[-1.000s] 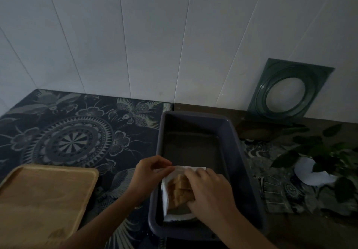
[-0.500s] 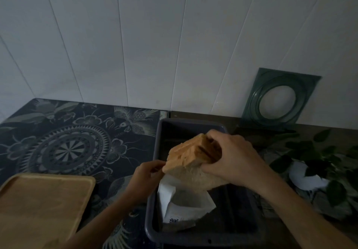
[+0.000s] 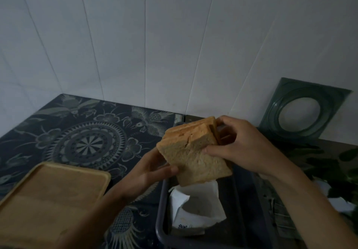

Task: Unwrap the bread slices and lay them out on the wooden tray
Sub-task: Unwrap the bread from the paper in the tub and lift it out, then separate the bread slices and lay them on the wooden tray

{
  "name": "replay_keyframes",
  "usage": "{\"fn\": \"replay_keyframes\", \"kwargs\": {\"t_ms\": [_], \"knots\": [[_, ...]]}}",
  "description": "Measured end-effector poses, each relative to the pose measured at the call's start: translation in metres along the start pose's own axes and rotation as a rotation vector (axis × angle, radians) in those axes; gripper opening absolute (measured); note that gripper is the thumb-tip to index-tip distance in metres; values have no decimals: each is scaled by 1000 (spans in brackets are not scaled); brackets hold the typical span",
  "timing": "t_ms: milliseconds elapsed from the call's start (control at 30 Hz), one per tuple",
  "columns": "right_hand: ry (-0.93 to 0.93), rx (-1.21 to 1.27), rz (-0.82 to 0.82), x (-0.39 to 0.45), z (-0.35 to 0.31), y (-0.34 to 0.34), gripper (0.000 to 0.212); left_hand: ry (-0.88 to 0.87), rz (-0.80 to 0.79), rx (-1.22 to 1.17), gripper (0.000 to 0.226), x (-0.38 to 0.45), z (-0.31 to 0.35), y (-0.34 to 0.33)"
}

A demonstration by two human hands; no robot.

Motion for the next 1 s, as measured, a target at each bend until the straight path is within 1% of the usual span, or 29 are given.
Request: {"fn": "replay_keyframes", "kwargs": {"t_ms": [100, 200, 267, 333, 400, 500, 567, 633, 700, 800, 933, 1000], "knots": [[-10, 60, -1, 5, -9, -16, 61, -30, 113, -9, 44, -6, 9, 22], [-46, 143, 0, 11, -15, -38, 51, -38, 190, -53, 41, -17, 17, 46], [-82, 211, -30, 14, -15, -54, 44, -34, 205, -101, 39, -25, 21, 57], [-126, 275, -82, 17, -20, -80, 42, -7, 201, -109, 36, -39, 24, 76], [-171, 337, -111, 18, -26, -108, 44, 43, 199, -90, 36, -55, 24, 98], [-227, 397, -152, 20, -33, -153, 41, 125, 224, -40, 34, -80, 19, 133], [-274, 447, -145, 20, -35, -184, 43, 184, 254, -2, 33, -96, 15, 159], [-339, 484, -126, 18, -33, -219, 47, 246, 247, 46, 33, -110, 8, 182], [-402, 511, -121, 15, -31, -256, 47, 321, 252, 91, 38, -125, -3, 206], [-462, 516, -125, 7, -26, -312, 49, 430, 306, 117, 43, -149, -26, 243], [-544, 487, -163, -6, -14, -388, 35, 540, 312, 184, 39, -178, -61, 286], [-624, 502, -176, -13, -2, -425, 35, 603, 304, 187, 33, -192, -83, 306]]}}
Point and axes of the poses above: each hand's wrist, its own x-axis towards the middle knuckle, its own y-axis out of the back of the hand, z = x × y, the point moved 9 cm from there along x, towards the middle knuckle, and after that the axes turned 6 degrees about z, right-handed, at the moved point
